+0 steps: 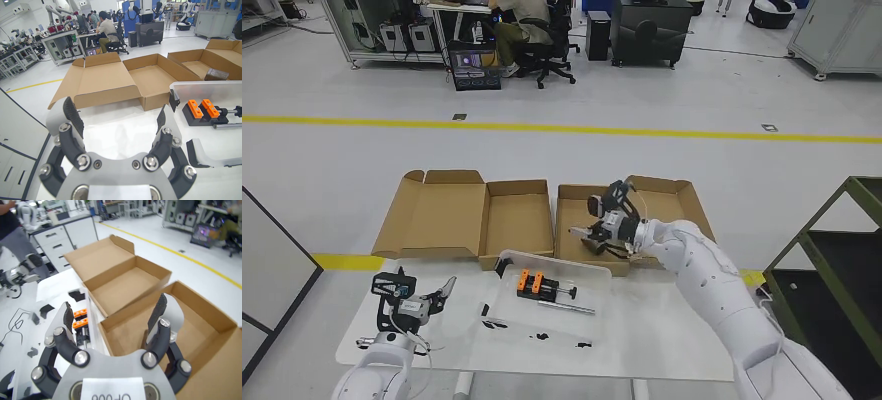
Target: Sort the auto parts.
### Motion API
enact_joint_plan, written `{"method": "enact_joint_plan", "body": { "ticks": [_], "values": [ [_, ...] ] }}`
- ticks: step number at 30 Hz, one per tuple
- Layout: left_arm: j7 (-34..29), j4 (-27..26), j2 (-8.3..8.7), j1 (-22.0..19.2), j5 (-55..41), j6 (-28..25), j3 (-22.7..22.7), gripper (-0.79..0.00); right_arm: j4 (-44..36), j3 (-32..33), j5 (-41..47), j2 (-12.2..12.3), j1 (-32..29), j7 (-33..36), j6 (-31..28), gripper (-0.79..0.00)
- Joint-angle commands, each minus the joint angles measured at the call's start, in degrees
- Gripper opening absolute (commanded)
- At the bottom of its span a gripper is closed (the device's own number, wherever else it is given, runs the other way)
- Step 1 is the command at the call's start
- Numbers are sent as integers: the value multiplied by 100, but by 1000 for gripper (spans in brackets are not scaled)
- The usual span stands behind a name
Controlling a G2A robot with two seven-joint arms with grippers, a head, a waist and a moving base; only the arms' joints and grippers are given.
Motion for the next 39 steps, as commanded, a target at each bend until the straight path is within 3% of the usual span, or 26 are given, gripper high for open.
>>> {"method": "enact_joint_plan", "body": {
  "ticks": [1, 5, 13, 37, 39],
  "values": [
    [0, 0, 0, 0, 0, 0, 0, 0, -872, 157, -455, 180, -417, -64, -195, 0],
    [0, 0, 0, 0, 0, 0, 0, 0, -2177, 410, -792, 423, -1160, 572, -168, 0],
    [0, 0, 0, 0, 0, 0, 0, 0, -3259, 380, -484, 522, -1638, 2286, 438, 0],
    [0, 0, 0, 0, 0, 0, 0, 0, -3408, 352, -377, 524, -1667, 2455, 487, 0],
    [75, -212, 10, -43, 270, 116, -66, 0, -3408, 352, -377, 524, -1667, 2455, 487, 0]
  ]
}}
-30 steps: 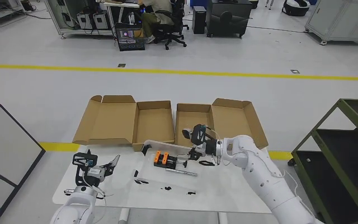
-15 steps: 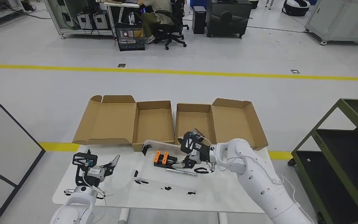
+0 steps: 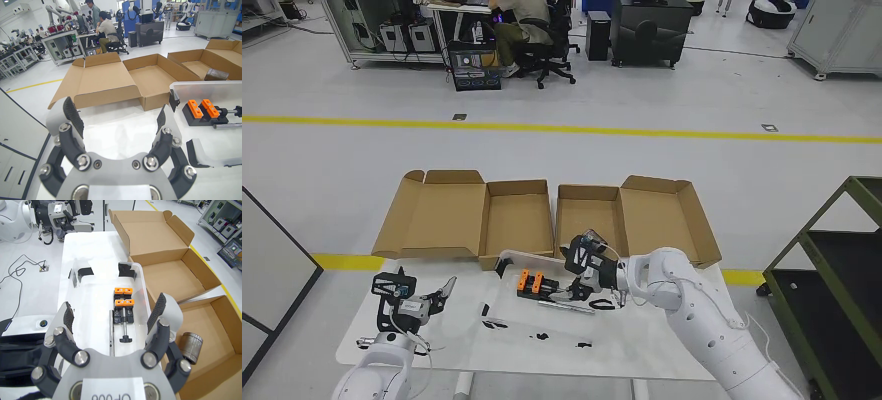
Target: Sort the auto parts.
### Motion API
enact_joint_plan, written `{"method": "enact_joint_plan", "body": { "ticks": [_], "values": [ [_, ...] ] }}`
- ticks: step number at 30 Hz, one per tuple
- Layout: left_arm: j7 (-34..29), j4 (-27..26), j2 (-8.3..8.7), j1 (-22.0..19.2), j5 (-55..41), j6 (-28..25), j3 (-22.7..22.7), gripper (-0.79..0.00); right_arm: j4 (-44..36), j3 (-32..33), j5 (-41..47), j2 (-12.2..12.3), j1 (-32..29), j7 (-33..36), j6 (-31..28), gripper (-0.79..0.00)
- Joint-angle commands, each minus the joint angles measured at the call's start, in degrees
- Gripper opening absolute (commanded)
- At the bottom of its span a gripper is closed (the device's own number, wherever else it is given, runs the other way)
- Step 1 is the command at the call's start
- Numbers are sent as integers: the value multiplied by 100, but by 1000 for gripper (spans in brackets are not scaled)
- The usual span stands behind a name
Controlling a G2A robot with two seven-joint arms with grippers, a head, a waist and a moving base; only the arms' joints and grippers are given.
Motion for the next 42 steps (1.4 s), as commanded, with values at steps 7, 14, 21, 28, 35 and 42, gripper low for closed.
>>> {"method": "enact_joint_plan", "body": {
  "ticks": [7, 14, 21, 28, 35, 42],
  "values": [
    [-370, -1921, 19, 317, 1177, 166, -75, 0, -285, 250, -3, 98, -236, -213, -264, 0],
    [-871, -2409, 49, 124, 1861, -499, 198, 0, -661, 1176, -121, 346, -770, -443, 49, 0],
    [-871, -2409, 49, 124, 1861, -499, 198, 0, -1344, 1741, -552, 485, -1455, -914, 529, 0],
    [-1388, -2910, 45, -151, 3682, -398, 849, 0, -1344, 1741, -552, 485, -1455, -914, 529, 0],
    [-3539, -2723, -111, -1855, 3165, -2603, 2451, 0, -1344, 1741, -552, 485, -1455, -914, 529, 0],
    [-5448, -1436, -449, -3508, 1916, -2676, 3515, 0, -1344, 1741, -552, 485, -1455, -914, 529, 0]
  ]
}}
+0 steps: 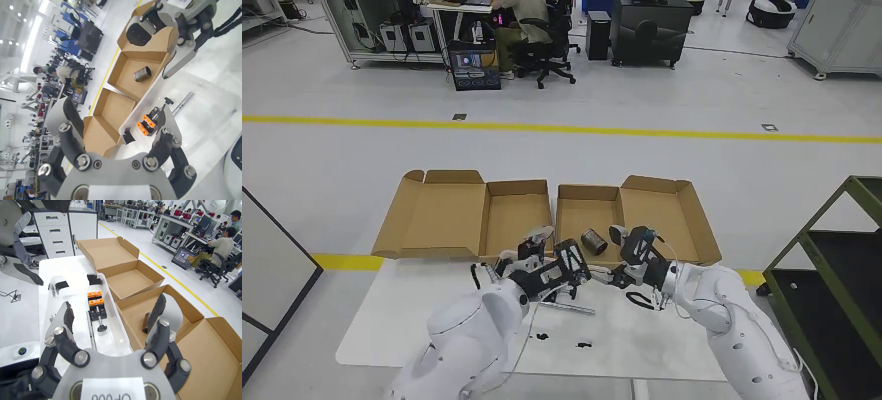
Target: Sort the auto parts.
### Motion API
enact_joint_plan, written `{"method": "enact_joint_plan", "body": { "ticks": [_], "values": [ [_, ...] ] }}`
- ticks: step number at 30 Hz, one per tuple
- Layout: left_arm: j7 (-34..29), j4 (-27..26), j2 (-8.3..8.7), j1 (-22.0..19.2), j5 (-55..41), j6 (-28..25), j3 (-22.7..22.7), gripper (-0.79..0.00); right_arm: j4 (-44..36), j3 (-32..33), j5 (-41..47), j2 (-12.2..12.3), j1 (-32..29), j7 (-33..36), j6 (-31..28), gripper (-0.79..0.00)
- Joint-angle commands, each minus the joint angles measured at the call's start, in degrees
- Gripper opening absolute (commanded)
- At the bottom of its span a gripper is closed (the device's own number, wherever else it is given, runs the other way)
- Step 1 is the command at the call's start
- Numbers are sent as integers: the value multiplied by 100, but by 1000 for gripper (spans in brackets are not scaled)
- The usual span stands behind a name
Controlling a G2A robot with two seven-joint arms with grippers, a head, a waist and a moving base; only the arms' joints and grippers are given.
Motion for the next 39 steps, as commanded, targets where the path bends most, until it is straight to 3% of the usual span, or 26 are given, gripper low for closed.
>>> {"method": "enact_joint_plan", "body": {
  "ticks": [1, 5, 9, 13, 15, 23, 25, 27, 28, 31, 34, 39],
  "values": [
    [-355, 291, -60, -231, -215, 134, 158, 0, 0, 0, 0, 0, 0, 0, 0, 0],
    [-584, 699, -115, -340, -447, 335, 183, 0, 0, 0, 0, 0, 0, 0, 0, 0],
    [-510, 903, -100, -199, -926, 493, -178, 0, 0, 0, 0, 0, 0, 0, 0, 0],
    [-556, 1091, -78, 62, -2352, 489, -698, 0, -62, -86, -28, -1, -26, 2, -46, 0],
    [-965, 1241, -62, 67, -2855, 654, -951, 0, -35, -100, 23, 3, 6, -69, -178, 0],
    [-965, 1241, -62, 67, -2855, 654, -951, 0, -5, -135, -185, -1, 39, -328, 155, 0],
    [-775, 1215, -66, 160, -2804, 950, -1005, 0, -14, -200, -353, -12, 41, -382, 339, 0],
    [-902, 1200, -73, 347, -3330, 985, -970, -329, 0, -280, -483, -27, 63, -417, 484, 0],
    [-1136, 1239, -74, 359, -3614, 1085, -1000, -388, 11, -320, -537, -33, 76, -424, 536, 0],
    [-2062, 1399, -95, 204, -4427, 1431, -947, -397, 35, -402, -641, -46, 97, -475, 613, 0],
    [-2770, 1474, -101, -26, -4480, 1926, -852, -237, 53, -418, -702, -45, 89, -560, 638, 0],
    [-2629, 1490, -118, -151, -4439, 2485, -822, -342, 69, -420, -783, -40, 67, -661, 678, 0]
  ]
}}
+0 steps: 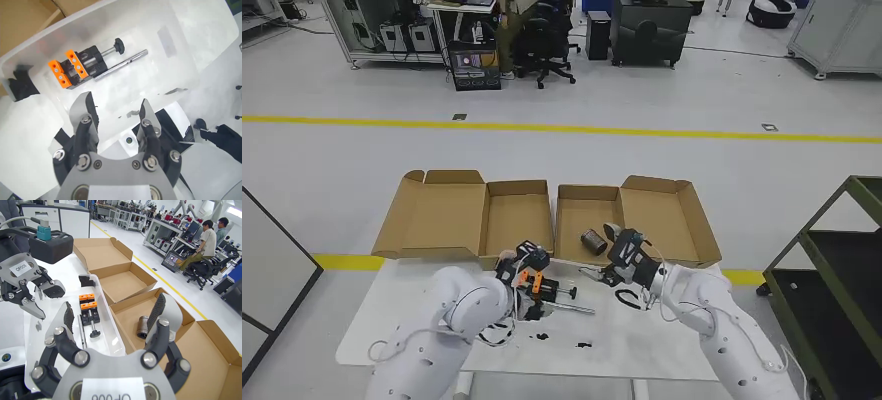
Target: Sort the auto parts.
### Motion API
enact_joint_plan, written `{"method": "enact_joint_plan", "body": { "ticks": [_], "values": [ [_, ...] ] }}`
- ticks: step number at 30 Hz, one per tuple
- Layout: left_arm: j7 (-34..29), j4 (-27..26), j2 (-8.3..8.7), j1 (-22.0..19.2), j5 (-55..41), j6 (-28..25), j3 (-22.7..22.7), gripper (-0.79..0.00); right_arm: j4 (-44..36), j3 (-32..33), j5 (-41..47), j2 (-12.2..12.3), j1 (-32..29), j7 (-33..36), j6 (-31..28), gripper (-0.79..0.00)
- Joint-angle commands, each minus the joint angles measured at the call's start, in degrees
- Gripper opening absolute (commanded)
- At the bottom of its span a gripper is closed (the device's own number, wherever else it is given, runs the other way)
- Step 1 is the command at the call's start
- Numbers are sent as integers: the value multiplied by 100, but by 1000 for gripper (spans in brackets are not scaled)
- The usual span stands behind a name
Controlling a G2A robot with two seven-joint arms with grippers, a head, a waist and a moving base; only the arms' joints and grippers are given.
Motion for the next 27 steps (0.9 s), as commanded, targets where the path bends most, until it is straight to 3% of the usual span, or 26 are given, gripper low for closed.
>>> {"method": "enact_joint_plan", "body": {
  "ticks": [1, 13, 21, 27],
  "values": [
    [139, 80, 2, -50, -20, 93, -50, -382, 8, -10, -17, 0, -1, -12, 6, 0],
    [426, 1491, -142, -944, -254, 218, 574, -425, -40, 51, -64, 25, -64, -116, 2, 0],
    [573, 2123, -213, -1279, -507, 134, 792, -354, -27, 41, -35, 27, -21, -60, 1, 0],
    [762, 2681, -274, -1503, -573, 41, 1004, -363, -5, 4, 14, 19, 26, -3, 34, 0]
  ]
}}
